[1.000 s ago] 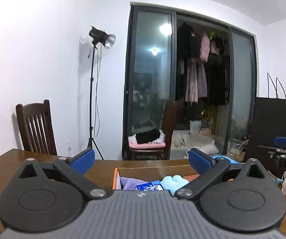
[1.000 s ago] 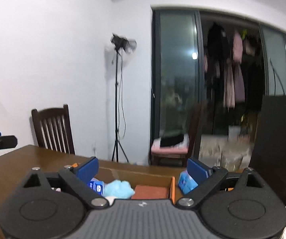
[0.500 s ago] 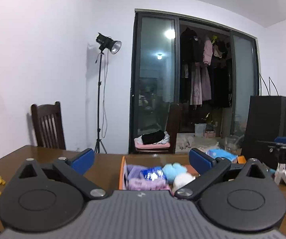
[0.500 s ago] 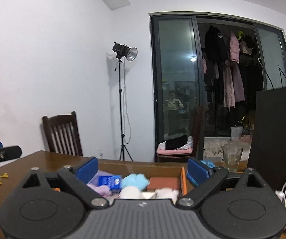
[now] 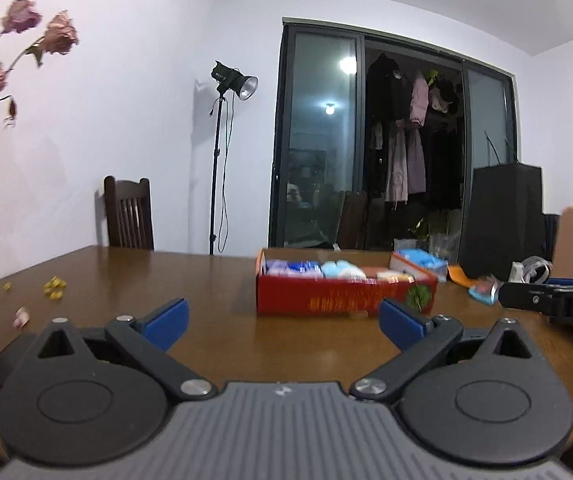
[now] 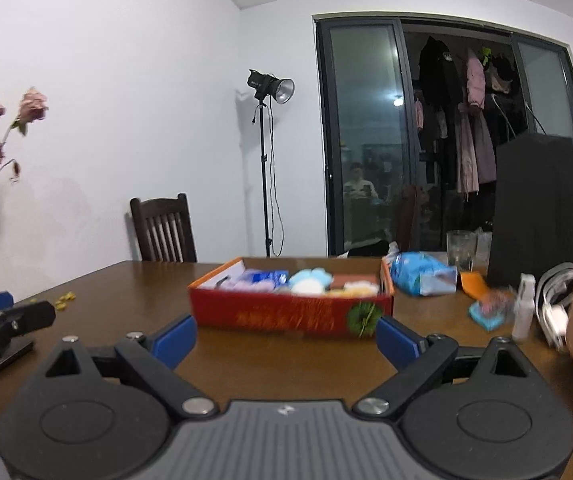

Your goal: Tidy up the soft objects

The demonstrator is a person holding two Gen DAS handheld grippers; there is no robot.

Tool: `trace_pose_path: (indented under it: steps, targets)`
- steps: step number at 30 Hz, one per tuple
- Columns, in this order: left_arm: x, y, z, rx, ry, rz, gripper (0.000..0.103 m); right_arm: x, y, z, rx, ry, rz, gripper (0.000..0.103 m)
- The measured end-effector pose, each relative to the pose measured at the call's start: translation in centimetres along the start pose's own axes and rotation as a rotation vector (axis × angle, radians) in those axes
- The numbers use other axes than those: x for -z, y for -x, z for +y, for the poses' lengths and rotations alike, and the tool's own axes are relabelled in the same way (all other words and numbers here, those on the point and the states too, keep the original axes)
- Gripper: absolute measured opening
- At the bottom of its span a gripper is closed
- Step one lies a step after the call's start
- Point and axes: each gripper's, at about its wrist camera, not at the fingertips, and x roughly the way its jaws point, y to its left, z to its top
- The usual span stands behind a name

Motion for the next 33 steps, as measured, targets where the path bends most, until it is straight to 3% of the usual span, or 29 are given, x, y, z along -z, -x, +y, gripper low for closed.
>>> trace_pose_path:
  steps: [7, 13, 17, 33]
  targets:
    - [1.2, 3.7, -0.5, 0.013, -0.025, 0.013, 0.103, 4.6, 5.4, 2.0, -0.027, -0.081, 0.023, 0.097]
    - [0.4, 3.6, -0.6, 0.020, -0.013, 0.000, 0.103, 4.1, 5.3, 2.2, -0.013, -0.064, 0.012, 0.097]
    - [0.3, 3.7, -0.5, 0.021, -0.014, -0.001, 0.103, 4.0, 5.3, 2.4, -0.001, -0.063, 0.017, 0.103]
    - [0.3, 3.5, -0.3, 0.027, -0.004, 0.011, 0.103, 3.9, 5.2, 2.5, -0.004, -0.064, 0.017, 0.103]
